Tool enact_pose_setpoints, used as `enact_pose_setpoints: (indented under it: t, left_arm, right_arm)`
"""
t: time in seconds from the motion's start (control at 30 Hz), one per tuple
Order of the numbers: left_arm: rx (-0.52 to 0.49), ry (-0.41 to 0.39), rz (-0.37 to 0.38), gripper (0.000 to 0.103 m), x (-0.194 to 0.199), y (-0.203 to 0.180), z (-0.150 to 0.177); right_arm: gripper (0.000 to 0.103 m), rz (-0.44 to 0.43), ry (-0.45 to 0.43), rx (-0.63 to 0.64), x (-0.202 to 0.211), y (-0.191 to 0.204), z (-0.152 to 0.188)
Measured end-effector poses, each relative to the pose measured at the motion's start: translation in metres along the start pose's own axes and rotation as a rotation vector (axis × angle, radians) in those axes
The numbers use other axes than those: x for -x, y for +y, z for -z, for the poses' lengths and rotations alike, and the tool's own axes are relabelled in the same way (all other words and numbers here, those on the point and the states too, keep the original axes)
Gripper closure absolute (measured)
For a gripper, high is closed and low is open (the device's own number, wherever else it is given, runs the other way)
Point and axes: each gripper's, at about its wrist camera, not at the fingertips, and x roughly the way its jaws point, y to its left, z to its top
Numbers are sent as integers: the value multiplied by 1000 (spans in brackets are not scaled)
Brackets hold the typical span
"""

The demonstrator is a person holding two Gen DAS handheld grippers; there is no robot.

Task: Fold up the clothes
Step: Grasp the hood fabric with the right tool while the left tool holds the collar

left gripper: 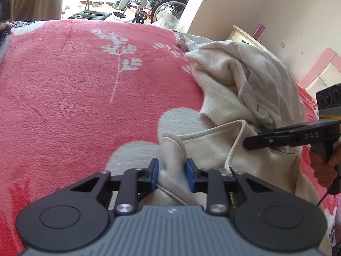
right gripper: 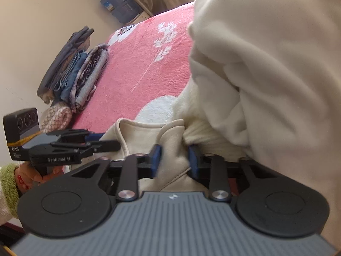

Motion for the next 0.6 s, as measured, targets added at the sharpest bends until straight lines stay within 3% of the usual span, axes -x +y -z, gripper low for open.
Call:
enact_pose_setpoints:
  t: [0.27, 0.6]
  left_arm:
    - [2, -74, -11, 86, 42, -23, -2]
    - [-119, -159, 22, 89, 127, -82, 23]
  right_arm:
    - [91, 9, -81, 34, 27, 34, 13]
    - [92, -32, -194, 68, 99, 85, 53]
